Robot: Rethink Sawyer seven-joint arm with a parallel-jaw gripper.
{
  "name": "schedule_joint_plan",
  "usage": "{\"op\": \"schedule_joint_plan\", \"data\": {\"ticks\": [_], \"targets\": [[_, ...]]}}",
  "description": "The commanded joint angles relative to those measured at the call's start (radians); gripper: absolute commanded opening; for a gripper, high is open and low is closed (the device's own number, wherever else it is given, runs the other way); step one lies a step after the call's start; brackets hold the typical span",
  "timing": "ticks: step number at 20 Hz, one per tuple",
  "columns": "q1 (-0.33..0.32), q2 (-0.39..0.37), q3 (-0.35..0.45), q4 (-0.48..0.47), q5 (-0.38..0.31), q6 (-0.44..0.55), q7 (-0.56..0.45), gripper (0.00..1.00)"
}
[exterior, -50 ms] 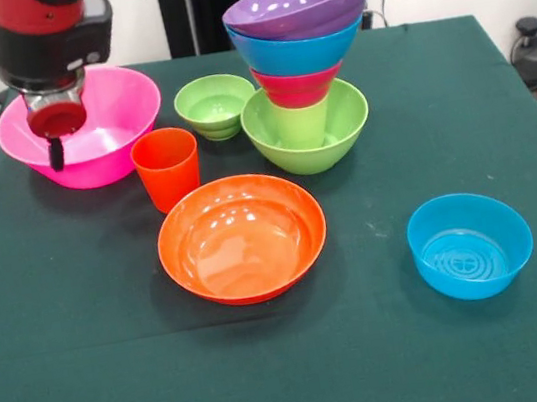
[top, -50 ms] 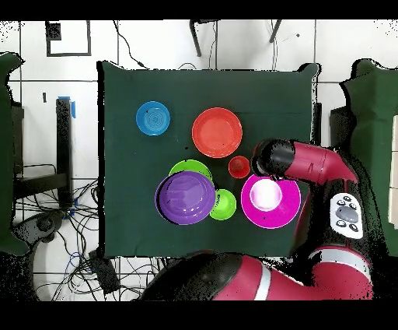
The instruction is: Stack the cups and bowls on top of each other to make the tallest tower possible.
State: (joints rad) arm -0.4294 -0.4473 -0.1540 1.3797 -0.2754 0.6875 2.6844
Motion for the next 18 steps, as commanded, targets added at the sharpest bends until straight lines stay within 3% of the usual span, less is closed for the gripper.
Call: {"op": "schedule_joint_plan", "data": {"ticks": [1, 10, 18], "targets": [[-0.036, 0.051, 0.207, 0.030, -0.014, 0.032, -0.250, 1.00], [-0.092, 0.104, 0.254, 0.015, -0.076, -0.002, -0.295, 1.00], [-0.098, 0.106, 0.226, 0.033, -0.149, 0.008, -0.300, 1.00]]}}
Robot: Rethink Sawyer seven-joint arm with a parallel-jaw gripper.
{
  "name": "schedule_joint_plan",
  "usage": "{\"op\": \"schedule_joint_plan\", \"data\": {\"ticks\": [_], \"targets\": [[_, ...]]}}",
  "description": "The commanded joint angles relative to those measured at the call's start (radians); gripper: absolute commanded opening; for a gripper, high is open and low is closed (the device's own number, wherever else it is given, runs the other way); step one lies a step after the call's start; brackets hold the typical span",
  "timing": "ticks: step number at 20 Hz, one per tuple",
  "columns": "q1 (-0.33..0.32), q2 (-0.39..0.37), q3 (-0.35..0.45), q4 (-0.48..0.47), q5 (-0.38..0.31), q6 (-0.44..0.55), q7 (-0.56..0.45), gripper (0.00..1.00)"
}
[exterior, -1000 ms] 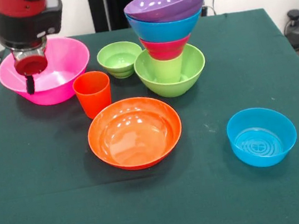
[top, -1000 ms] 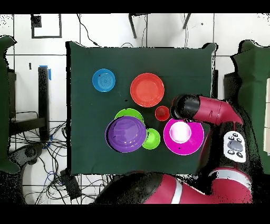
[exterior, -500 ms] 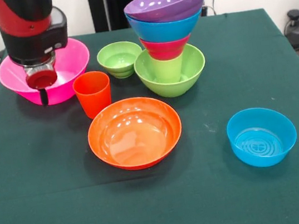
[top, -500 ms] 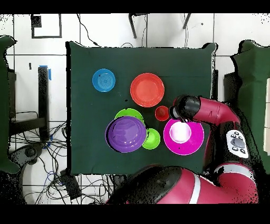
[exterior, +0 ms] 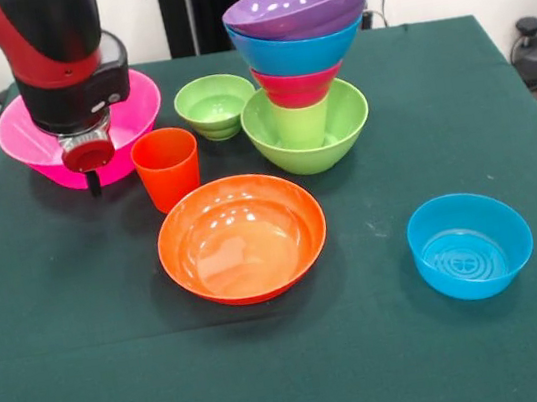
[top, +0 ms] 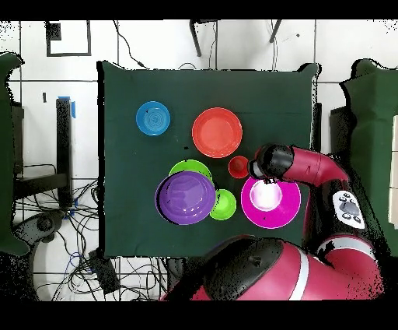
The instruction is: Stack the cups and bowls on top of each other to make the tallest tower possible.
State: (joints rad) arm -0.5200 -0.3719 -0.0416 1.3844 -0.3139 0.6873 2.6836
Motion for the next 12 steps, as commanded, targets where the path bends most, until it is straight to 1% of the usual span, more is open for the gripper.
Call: {"op": "schedule_joint_plan", "data": {"ticks": [1, 7, 12], "targets": [[-0.011, 0.038, 0.115, 0.028, -0.119, 0.000, -0.299, 1.00], [-0.015, 0.067, 0.118, 0.050, -0.169, -0.044, -0.275, 1.00], [-0.020, 0.097, 0.120, 0.049, -0.209, -0.087, -0.257, 1.00]]}}
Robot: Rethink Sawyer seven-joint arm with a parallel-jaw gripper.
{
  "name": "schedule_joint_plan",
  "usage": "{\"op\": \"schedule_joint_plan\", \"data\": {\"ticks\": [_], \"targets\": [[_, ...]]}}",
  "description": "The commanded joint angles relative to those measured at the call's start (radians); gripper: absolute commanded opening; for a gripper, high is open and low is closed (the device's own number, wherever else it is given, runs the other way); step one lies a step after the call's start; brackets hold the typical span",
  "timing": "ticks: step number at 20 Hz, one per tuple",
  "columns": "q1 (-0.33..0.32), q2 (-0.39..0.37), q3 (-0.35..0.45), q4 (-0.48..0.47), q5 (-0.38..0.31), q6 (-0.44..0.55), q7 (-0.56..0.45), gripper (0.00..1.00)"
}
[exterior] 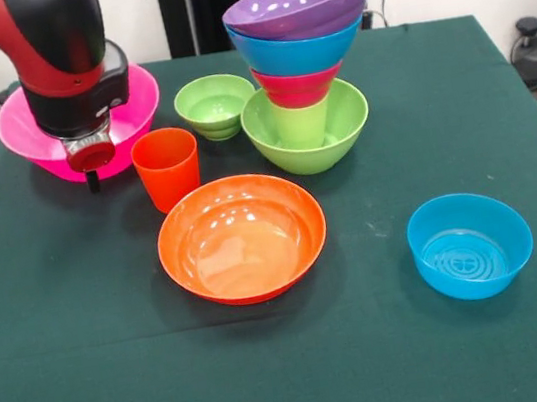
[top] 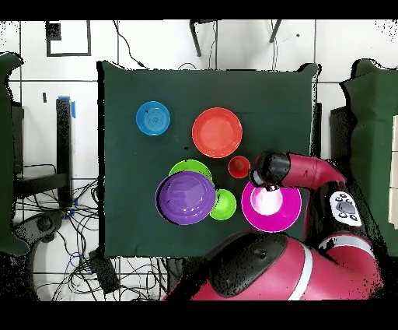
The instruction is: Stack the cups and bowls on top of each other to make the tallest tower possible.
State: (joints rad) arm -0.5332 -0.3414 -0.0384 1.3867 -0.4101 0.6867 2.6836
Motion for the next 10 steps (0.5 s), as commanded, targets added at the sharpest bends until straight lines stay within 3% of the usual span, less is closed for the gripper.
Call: {"op": "schedule_joint_plan", "data": {"ticks": [1, 4, 5, 10], "targets": [[-0.015, 0.068, 0.127, 0.051, -0.115, -0.095, -0.263, 1.00], [-0.048, 0.068, 0.166, 0.070, -0.112, -0.118, -0.278, 1.00], [-0.055, 0.068, 0.175, 0.075, -0.112, -0.128, -0.278, 0.00], [-0.045, 0.081, 0.175, 0.042, -0.115, -0.117, -0.248, 0.00]]}}
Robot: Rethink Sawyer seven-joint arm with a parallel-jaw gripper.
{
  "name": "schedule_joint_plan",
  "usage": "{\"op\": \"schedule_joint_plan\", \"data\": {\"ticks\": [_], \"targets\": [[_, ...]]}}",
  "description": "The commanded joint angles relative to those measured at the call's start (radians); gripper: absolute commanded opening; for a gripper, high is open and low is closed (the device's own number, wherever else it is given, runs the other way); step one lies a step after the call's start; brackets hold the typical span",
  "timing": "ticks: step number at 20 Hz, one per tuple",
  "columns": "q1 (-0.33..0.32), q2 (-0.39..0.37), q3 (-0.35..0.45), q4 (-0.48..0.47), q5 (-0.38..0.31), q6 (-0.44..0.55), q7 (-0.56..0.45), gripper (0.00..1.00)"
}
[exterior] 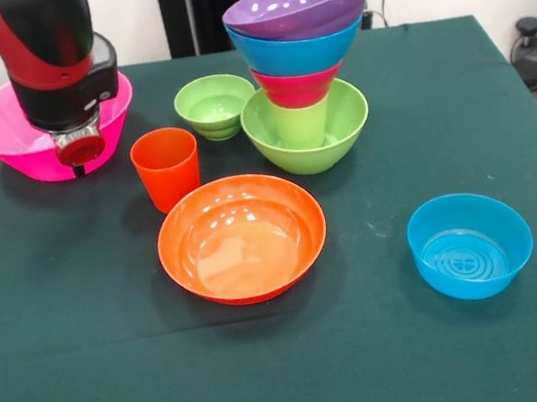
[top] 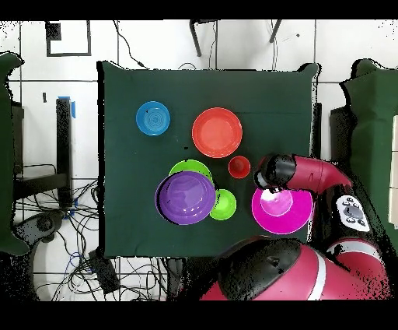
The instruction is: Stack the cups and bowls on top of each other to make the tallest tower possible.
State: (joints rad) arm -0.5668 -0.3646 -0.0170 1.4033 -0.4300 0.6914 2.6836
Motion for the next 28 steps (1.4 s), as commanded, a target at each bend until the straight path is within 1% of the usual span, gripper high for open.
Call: {"op": "schedule_joint_plan", "data": {"ticks": [1, 5, 10, 13, 16, 19, 24, 26, 28], "targets": [[-0.014, 0.104, 0.157, 0.024, -0.094, -0.120, -0.251, 0.00], [-0.025, 0.086, 0.175, 0.019, -0.092, -0.087, -0.280, 0.00], [-0.028, 0.034, 0.198, 0.015, -0.083, -0.001, -0.315, 0.00], [-0.011, -0.031, 0.202, 0.016, -0.069, 0.083, -0.334, 0.00], [0.025, -0.095, 0.192, -0.013, -0.070, 0.165, -0.343, 0.00], [0.053, -0.130, 0.192, -0.047, -0.073, 0.226, -0.356, 0.00], [0.067, -0.178, 0.217, -0.093, -0.045, 0.366, -0.393, 0.00], [0.084, -0.198, 0.216, -0.119, -0.061, 0.410, -0.418, 0.00], [0.100, -0.211, 0.211, -0.144, -0.064, 0.461, -0.415, 0.00]]}}
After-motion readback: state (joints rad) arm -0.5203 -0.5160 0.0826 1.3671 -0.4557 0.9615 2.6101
